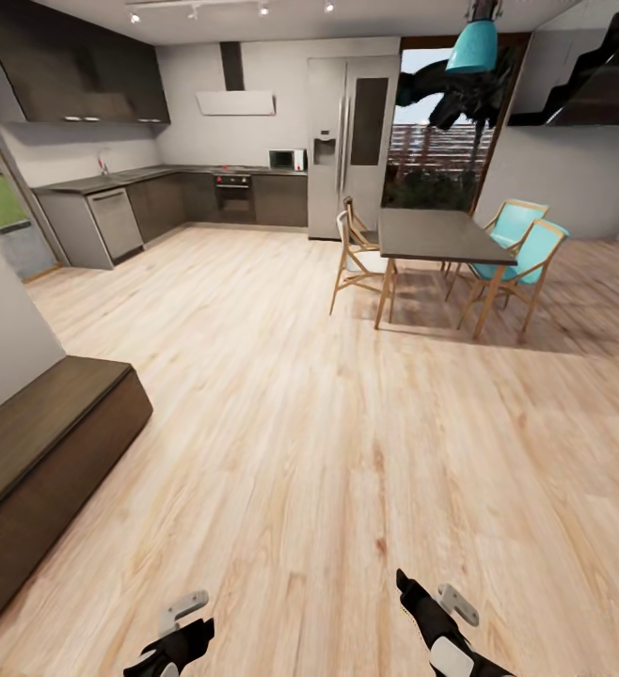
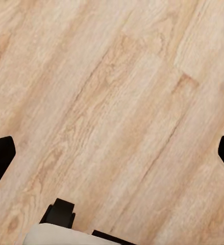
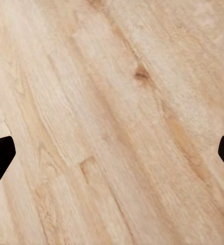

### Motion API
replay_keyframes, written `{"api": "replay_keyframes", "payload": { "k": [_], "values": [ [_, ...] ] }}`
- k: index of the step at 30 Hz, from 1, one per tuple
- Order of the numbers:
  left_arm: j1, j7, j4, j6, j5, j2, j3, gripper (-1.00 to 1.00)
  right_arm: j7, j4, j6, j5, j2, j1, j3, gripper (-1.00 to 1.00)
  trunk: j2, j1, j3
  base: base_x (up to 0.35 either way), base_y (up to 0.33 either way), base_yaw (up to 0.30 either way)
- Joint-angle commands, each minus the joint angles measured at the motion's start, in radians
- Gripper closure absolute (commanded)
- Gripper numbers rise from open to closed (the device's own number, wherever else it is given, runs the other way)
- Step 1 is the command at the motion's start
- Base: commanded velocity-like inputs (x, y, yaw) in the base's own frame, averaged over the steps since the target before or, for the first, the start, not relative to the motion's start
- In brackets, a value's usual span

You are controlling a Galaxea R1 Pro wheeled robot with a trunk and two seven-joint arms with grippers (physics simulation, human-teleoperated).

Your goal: Place each of the two pumpkins and all three candles from the living room inside a cabinet in the living room (use any cabinet), then make sure every cabinet is closed, and position the cauldron so it is next to a table in the living room.

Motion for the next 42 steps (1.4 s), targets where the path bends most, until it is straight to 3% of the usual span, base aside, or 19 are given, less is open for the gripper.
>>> {"api": "replay_keyframes", "payload": {
  "k": [1, 28, 42],
  "values": [
    [0.0, 0.01, -0.003, 0.003, 0.008, 0.002, -0.006, -1.0, 0.006, 0.002, -0.004, -0.011, 0.0, -0.001, 0.006, -1.0, -0.001, 0.0, -0.001, 0.248, -0.212, -0.28],
    [0.0, 0.01, -0.003, 0.004, 0.01, 0.002, -0.006, -1.0, 0.004, 0.002, -0.004, -0.011, 0.0, -0.001, 0.006, -1.0, -0.001, 0.0, -0.001, 0.259, -0.184, -0.28],
    [0.0, 0.01, -0.002, 0.003, 0.01, 0.002, -0.006, -1.0, 0.004, 0.002, -0.004, -0.011, 0.0, -0.002, 0.006, -1.0, -0.001, 0.0, -0.001, 0.303, -0.039, -0.28]
  ]
}}
